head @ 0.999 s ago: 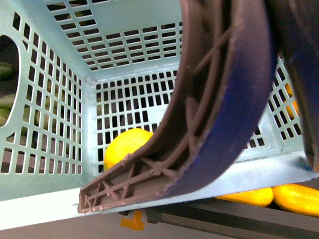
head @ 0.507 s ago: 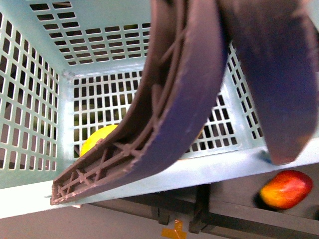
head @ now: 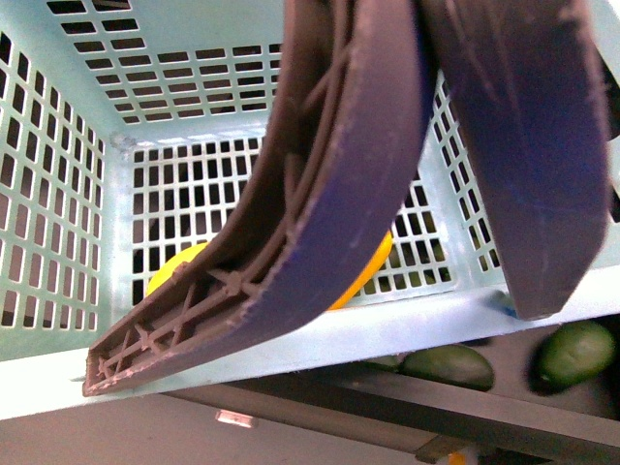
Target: Pick lemon and mango into basket
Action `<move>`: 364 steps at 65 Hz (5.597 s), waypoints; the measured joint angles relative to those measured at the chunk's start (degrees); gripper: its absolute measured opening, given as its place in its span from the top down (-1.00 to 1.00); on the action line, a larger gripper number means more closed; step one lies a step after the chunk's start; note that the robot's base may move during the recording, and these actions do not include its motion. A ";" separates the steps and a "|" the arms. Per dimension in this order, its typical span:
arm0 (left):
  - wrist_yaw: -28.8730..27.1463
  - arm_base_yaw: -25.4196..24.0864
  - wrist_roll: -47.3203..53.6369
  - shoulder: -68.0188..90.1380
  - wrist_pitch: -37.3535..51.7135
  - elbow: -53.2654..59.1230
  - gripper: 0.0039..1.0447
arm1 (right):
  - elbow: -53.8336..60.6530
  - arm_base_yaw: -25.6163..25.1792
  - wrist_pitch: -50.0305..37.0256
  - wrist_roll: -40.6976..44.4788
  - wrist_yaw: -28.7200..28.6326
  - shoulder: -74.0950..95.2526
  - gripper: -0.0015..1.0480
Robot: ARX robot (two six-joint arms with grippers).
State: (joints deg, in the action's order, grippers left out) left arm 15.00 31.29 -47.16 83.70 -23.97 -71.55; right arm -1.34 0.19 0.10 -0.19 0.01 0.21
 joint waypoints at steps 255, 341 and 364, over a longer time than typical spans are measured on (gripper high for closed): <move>-14.99 -31.08 46.51 -43.25 63.01 70.62 0.94 | 0.04 -0.11 -0.02 0.00 0.09 0.02 -0.83; -15.02 -31.08 46.53 -83.34 24.04 70.66 0.94 | 0.04 -0.11 -0.02 0.00 0.09 0.02 -0.83; -15.02 -31.08 46.53 -83.34 24.04 70.66 0.22 | 0.04 -0.11 -0.02 0.00 0.09 0.02 -0.83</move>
State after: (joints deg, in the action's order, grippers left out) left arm -0.01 0.21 -0.62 0.36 0.08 -0.89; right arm -1.30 0.08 0.08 -0.19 0.10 0.23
